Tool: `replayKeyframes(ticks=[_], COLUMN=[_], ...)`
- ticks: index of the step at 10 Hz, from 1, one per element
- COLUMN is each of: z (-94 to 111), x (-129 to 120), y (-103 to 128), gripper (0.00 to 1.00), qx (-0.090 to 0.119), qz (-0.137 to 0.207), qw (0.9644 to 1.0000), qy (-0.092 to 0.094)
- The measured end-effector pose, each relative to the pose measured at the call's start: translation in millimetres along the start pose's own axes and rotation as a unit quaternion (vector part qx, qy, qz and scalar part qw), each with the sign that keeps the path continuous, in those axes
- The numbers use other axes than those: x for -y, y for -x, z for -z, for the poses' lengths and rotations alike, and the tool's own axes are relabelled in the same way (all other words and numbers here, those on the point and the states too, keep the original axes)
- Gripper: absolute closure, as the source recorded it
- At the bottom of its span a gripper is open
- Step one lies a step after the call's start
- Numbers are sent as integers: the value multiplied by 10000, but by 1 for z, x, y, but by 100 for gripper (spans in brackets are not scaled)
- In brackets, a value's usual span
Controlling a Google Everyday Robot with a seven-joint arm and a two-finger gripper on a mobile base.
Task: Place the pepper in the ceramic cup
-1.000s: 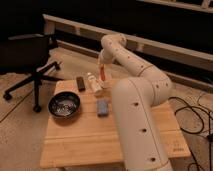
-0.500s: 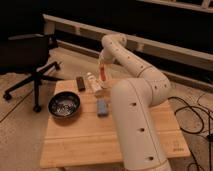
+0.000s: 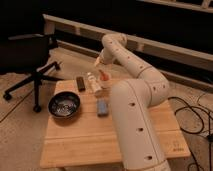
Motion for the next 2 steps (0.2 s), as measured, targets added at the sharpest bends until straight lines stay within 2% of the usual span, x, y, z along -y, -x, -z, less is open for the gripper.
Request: replayKeyframes(ticks=[2], z=[2], x=[-3], y=[2], gripper=[38], qx=[32], qz=[32], qw=[10000], qy=[40])
